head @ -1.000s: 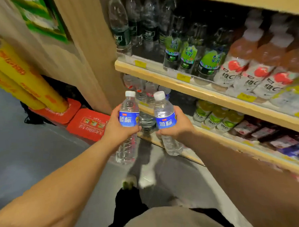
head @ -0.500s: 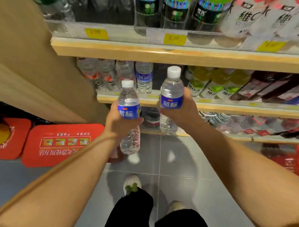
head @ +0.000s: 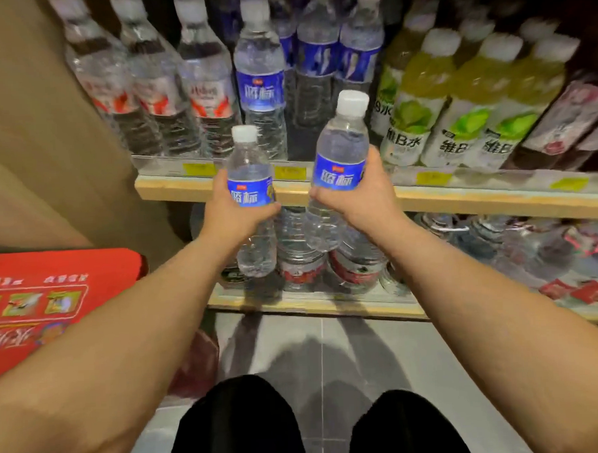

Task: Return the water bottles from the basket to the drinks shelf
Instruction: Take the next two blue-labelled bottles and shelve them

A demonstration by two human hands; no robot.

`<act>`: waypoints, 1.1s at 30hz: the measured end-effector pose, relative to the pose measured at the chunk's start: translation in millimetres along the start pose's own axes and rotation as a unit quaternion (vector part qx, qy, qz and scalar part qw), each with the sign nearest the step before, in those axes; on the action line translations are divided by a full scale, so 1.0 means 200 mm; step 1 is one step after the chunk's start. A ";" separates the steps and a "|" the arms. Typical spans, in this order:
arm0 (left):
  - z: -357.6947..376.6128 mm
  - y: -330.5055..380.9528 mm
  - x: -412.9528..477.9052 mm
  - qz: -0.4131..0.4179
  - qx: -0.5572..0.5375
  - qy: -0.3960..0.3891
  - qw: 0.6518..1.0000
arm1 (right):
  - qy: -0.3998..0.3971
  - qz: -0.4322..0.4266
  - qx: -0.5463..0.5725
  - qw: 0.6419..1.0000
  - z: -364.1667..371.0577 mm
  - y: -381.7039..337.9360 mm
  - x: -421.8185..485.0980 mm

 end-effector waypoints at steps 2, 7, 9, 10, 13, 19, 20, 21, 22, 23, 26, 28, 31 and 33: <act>0.00 -0.03 0.03 0.004 -0.017 0.003 1.000 | 0.008 -0.025 0.011 1.000 0.00 0.00 0.01; -0.01 -0.05 0.04 -0.032 -0.057 0.000 0.998 | 0.052 -0.062 0.038 0.996 -0.07 -0.13 0.04; -0.03 -0.06 0.05 -0.039 -0.061 -0.008 0.997 | 0.087 -0.081 0.049 0.992 -0.09 -0.20 0.05; -0.03 -0.07 0.05 -0.037 -0.067 -0.011 0.997 | 0.105 -0.092 0.053 0.989 -0.09 -0.23 0.07; -0.03 -0.10 0.04 -0.033 -0.076 -0.006 0.997 | 0.158 -0.124 0.068 0.977 -0.07 -0.27 0.11; -0.08 -0.11 0.04 -0.028 -0.059 -0.034 0.997 | 0.172 -0.133 0.041 0.975 0.05 -0.24 0.22; -0.08 -0.10 0.04 -0.029 -0.054 -0.035 0.998 | 0.163 -0.128 0.038 0.978 0.07 -0.23 0.24; -0.08 -0.10 0.04 -0.029 -0.051 -0.035 0.998 | 0.151 -0.123 0.032 0.980 0.09 -0.21 0.26; -0.08 -0.11 0.05 -0.031 -0.053 -0.036 0.998 | 0.137 -0.116 0.024 0.983 0.10 -0.19 0.28; -0.07 -0.11 0.06 -0.032 -0.057 -0.037 0.997 | 0.118 -0.106 0.012 0.987 0.10 -0.18 0.32; -0.09 -0.12 0.07 -0.034 -0.064 -0.046 0.996 | 0.054 -0.053 -0.031 0.997 0.09 -0.18 0.44; -0.09 -0.13 0.07 -0.036 -0.064 -0.049 0.996 | 0.031 -0.017 -0.035 0.999 0.09 -0.19 0.51; -0.10 -0.14 0.08 -0.038 -0.072 -0.047 0.996 | 0.027 0.033 0.004 0.999 0.10 -0.16 0.55; -0.09 -0.15 0.08 -0.036 -0.078 -0.047 0.995 | -0.014 0.054 0.000 0.998 0.10 -0.09 0.55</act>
Point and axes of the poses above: each hand's wrist, its own x-axis towards the middle knuckle, its own z-axis out of the palm, y = z × x, the point moved 1 cm from there along x, towards the middle knuckle, and after that the axes turned 15 degrees about -x, right-handed, at the moved point
